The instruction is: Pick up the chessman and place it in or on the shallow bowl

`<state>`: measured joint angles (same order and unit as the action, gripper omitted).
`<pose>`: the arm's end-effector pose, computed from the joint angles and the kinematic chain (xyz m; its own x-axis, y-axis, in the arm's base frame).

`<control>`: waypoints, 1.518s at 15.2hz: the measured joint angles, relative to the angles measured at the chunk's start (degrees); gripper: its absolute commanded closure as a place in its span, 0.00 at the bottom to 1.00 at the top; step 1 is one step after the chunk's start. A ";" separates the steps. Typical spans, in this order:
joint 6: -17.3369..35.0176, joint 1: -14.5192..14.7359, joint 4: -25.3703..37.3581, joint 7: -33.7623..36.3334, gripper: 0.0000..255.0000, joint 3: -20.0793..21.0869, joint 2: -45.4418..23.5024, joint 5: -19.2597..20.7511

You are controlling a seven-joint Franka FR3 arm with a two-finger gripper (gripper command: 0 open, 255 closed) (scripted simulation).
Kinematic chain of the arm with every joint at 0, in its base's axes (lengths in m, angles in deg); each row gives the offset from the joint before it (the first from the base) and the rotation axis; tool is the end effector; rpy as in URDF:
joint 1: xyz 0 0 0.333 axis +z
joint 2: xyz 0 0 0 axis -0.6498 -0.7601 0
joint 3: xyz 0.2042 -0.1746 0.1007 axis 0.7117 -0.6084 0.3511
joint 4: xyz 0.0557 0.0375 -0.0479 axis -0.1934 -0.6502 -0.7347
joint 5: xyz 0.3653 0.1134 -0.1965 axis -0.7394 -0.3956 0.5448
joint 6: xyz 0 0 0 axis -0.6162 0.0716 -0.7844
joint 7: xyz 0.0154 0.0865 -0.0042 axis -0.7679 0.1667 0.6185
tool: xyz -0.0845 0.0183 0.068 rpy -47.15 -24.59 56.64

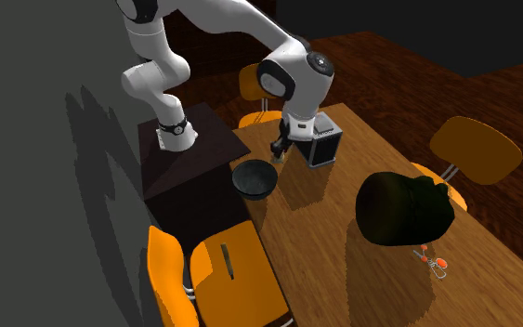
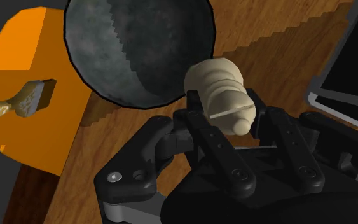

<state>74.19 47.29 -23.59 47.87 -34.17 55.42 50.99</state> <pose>0.5560 0.2444 0.3139 0.9446 0.2092 -0.2529 0.2170 -0.9762 0.0031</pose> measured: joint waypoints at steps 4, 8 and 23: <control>2.46 -2.99 -9.05 -4.77 1.00 -1.44 6.78 -1.14; 4.92 -4.48 -14.49 -7.53 1.00 -2.51 9.86 -1.45; 12.98 -4.33 -17.84 -6.77 1.00 -2.76 4.96 -0.01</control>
<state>87.17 42.96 -41.42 41.11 -36.92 60.38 50.98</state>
